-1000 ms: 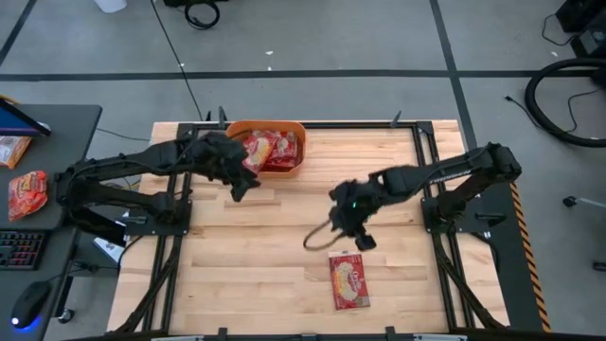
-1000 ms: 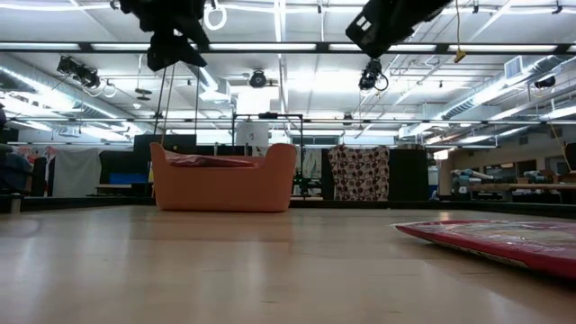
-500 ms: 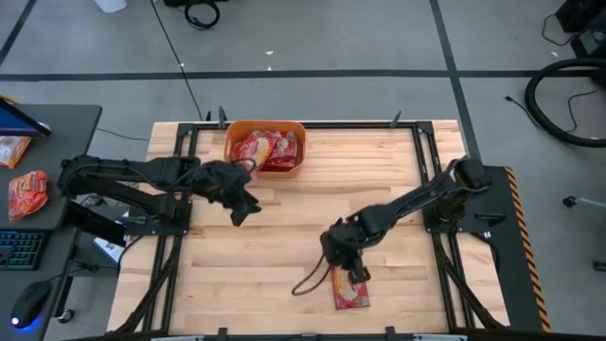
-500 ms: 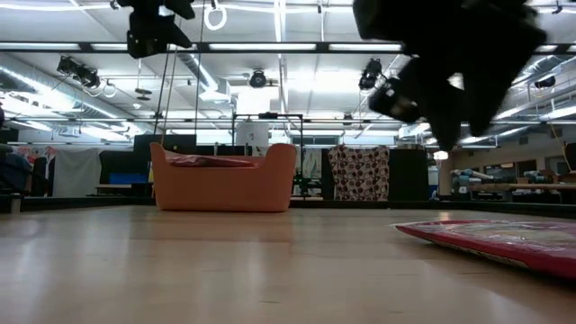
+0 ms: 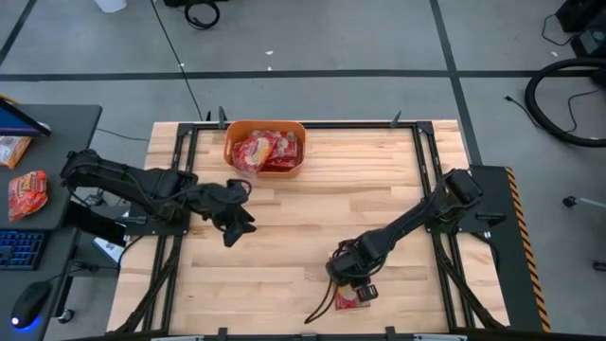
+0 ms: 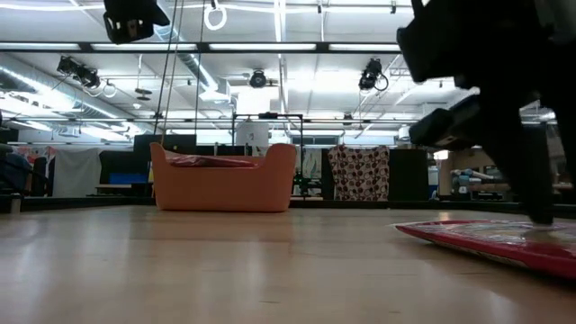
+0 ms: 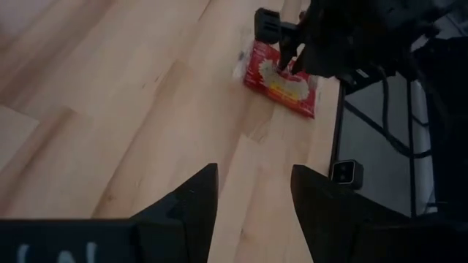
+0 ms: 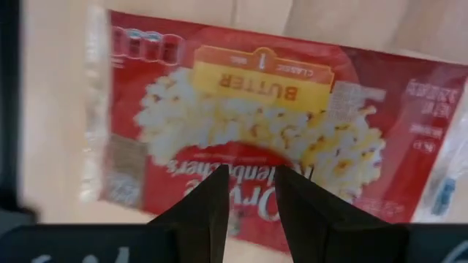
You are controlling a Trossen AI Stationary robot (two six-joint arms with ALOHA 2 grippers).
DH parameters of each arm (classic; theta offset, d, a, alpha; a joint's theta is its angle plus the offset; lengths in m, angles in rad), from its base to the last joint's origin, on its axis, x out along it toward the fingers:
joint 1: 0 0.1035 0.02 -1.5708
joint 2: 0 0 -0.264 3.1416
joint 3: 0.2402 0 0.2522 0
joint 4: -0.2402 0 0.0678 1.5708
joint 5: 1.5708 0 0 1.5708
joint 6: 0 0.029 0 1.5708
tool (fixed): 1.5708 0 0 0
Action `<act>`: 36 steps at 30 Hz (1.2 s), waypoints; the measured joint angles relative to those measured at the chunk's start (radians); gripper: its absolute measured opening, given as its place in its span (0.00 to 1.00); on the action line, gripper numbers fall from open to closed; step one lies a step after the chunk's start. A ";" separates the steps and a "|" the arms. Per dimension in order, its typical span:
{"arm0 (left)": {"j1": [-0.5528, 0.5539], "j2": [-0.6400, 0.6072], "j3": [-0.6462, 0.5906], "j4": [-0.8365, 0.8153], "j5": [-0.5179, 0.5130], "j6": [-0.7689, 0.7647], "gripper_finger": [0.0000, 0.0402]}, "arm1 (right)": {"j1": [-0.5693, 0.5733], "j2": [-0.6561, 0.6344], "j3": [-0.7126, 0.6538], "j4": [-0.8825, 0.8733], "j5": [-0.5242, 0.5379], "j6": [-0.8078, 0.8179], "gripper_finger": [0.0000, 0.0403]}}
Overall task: Sort popcorn bags into baskets
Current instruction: Put the red popcorn bag into the orange bin
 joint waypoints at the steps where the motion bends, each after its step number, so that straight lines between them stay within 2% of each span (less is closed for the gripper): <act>1: -0.002 0.000 0.000 0.002 -0.005 -0.003 0.44 | 0.000 0.006 0.000 0.004 0.012 -0.012 0.29; 5: -0.003 0.000 0.000 0.006 -0.007 -0.033 0.44 | -0.028 0.026 0.001 0.022 0.054 -0.081 0.29; 8: -0.003 0.000 0.000 0.015 -0.013 -0.047 0.44 | -0.074 0.030 0.003 0.052 0.149 -0.140 0.29; 11: -0.006 0.000 0.000 0.019 -0.047 -0.047 0.44 | -0.142 0.033 0.001 0.138 0.191 -0.233 0.29; 15: -0.007 0.000 0.000 0.018 -0.187 -0.026 0.44 | -0.247 0.037 -0.001 0.347 0.235 -0.325 0.29; 17: -0.007 0.000 0.000 0.017 -0.294 -0.014 0.44 | -0.307 0.037 -0.001 0.470 0.272 -0.321 0.29; 19: -0.007 0.000 0.000 0.016 -0.380 -0.016 0.44 | -0.362 0.032 0.013 0.513 0.290 -0.286 0.29; 23: -0.007 0.000 0.000 0.015 -0.467 -0.019 0.44 | -0.436 -0.009 0.084 0.450 0.268 -0.255 0.29; 27: -0.007 0.023 -0.022 0.021 -0.474 -0.021 0.44 | -0.455 -0.055 0.107 0.338 0.248 -0.332 0.27; 31: -0.007 0.085 -0.061 0.036 -0.404 -0.019 0.44 | -0.448 -0.098 0.108 0.233 0.200 -0.440 0.25; 36: -0.008 0.197 -0.087 0.081 -0.292 0.050 0.44 | -0.438 -0.135 0.108 0.041 0.140 -0.495 0.23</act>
